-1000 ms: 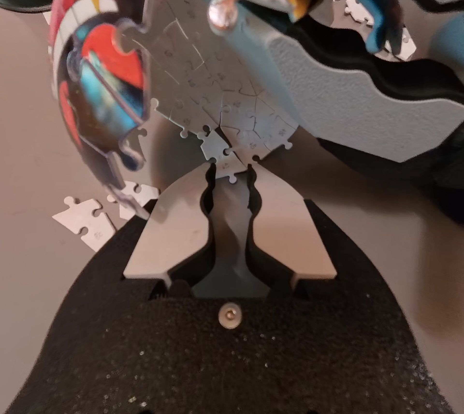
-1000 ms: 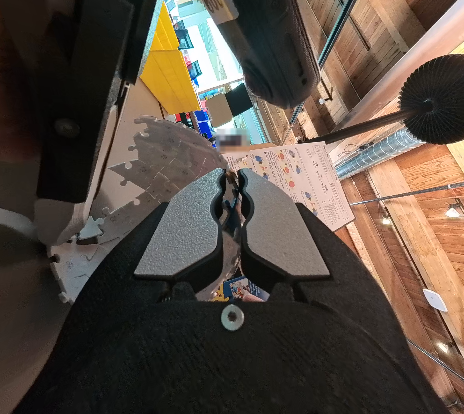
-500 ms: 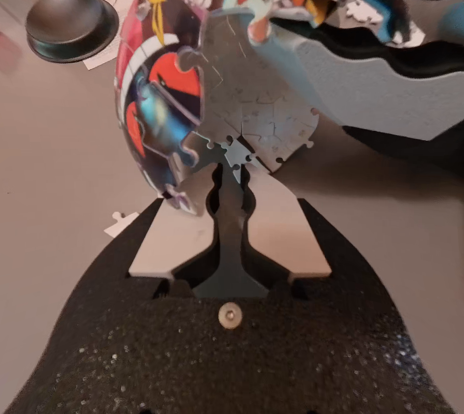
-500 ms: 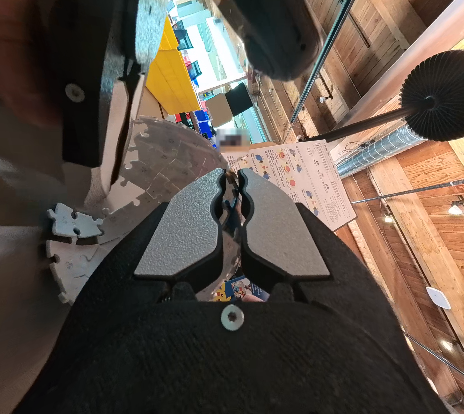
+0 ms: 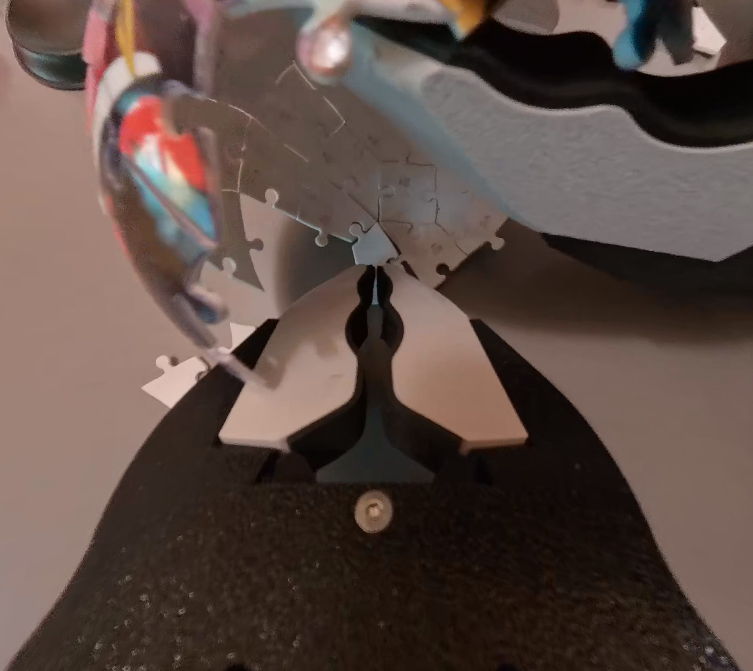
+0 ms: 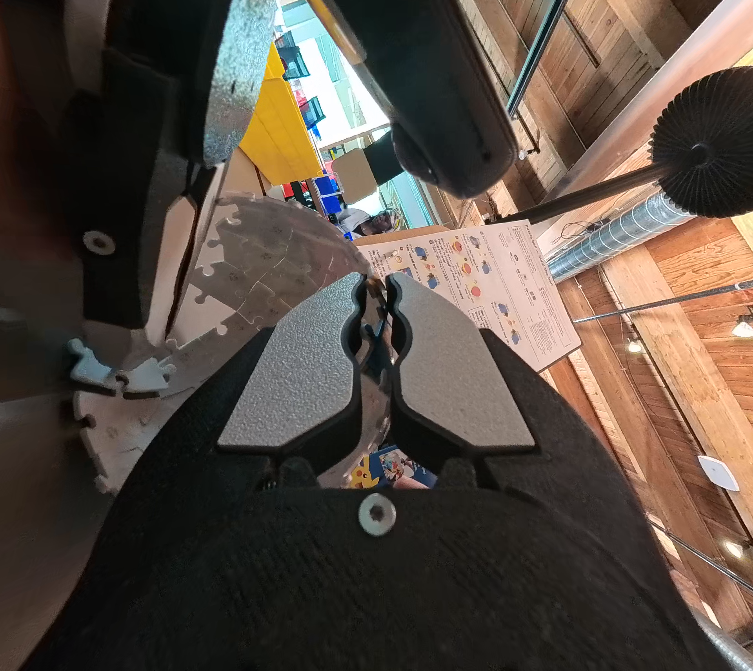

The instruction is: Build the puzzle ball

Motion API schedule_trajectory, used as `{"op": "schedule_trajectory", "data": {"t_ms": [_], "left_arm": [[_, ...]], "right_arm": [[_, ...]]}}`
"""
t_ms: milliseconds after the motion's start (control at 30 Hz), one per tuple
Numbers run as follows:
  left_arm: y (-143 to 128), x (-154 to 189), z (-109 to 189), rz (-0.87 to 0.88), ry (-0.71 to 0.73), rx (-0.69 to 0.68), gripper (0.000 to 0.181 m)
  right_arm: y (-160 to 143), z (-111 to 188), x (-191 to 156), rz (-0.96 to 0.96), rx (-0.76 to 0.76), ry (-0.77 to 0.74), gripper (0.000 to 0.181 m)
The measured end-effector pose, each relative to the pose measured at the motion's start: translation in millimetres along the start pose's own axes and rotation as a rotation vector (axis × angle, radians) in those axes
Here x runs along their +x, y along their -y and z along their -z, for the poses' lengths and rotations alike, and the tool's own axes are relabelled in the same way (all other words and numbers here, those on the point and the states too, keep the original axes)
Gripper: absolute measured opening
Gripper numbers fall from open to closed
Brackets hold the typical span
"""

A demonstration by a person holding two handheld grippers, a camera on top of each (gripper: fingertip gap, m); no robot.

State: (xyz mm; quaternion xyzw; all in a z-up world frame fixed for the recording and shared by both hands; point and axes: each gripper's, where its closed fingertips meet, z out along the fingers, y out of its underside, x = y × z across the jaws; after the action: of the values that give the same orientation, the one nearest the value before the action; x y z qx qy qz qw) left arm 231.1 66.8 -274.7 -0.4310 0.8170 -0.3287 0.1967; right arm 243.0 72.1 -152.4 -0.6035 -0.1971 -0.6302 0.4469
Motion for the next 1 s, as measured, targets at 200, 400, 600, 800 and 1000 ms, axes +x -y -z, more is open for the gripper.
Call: {"op": "schedule_trajectory", "data": {"t_ms": [200,400,600,800,1000], "left_arm": [[0.2,1.1,-0.5,-0.004,0.004,-0.001,0.000],[1.6,5.1,-1.5,0.010,0.025,0.001,0.000],[2.5,6.7,-1.9,-0.024,0.032,0.001,0.000],[13.1,0.6,3.4,-0.056,0.079,0.082,0.003],[9.8,0.0,-2.7,-0.104,0.084,0.038,0.012]], "right_arm": [[-0.6,0.0,0.1,-0.007,-0.001,0.000,0.009],[-1.8,0.0,0.8,-0.013,-0.005,-0.004,0.009],[-0.4,-0.4,-0.3,-0.011,-0.001,-0.001,0.009],[-5.1,-0.7,1.9,-0.035,-0.016,-0.009,0.009],[-6.8,-1.4,2.0,-0.045,-0.023,-0.010,0.009]]}}
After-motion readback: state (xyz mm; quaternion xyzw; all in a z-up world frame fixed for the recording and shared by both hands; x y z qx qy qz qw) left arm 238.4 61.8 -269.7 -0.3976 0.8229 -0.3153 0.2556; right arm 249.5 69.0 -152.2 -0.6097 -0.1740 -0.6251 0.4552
